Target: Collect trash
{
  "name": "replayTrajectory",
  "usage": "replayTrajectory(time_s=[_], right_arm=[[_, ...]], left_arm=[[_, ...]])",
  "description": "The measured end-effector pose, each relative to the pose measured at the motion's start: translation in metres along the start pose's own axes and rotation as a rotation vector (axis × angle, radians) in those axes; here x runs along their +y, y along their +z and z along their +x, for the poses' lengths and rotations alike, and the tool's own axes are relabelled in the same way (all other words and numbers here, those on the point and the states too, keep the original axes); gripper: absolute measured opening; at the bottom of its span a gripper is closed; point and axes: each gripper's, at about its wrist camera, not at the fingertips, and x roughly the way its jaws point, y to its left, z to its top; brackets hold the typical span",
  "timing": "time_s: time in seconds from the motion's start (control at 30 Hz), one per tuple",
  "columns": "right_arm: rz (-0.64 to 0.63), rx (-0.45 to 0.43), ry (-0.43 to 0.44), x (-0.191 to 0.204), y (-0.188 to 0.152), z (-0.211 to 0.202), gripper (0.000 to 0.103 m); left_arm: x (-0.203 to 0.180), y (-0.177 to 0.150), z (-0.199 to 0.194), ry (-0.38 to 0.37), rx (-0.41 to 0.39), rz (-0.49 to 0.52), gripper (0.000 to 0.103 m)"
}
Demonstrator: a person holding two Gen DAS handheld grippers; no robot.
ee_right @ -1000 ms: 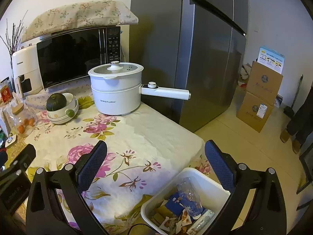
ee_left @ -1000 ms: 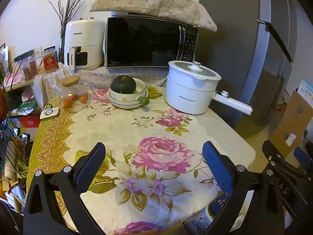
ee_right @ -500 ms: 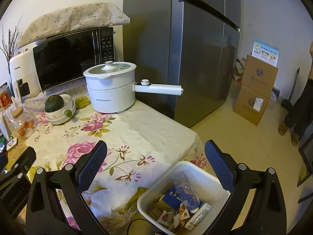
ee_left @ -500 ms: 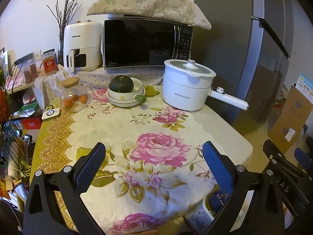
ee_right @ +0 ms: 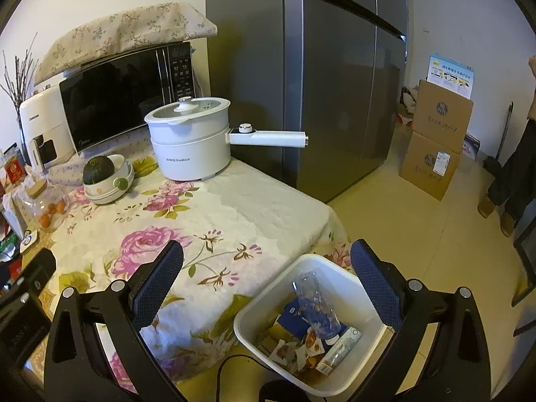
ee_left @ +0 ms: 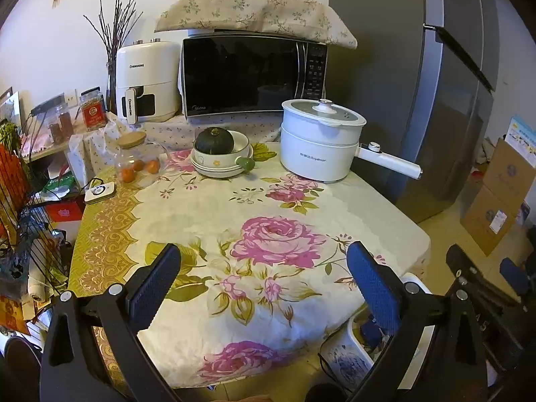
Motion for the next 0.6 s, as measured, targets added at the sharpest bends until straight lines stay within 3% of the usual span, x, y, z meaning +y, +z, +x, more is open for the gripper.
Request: replayTrajectory(time_s=[0.6], right_arm=[[-0.008, -0.001, 0.009, -0.0012, 0.0004, -0.0046, 0.096]], left_arm=[[-0.0042, 0.0046, -0.0016, -0.015, 0.008, -0.006, 0.096]])
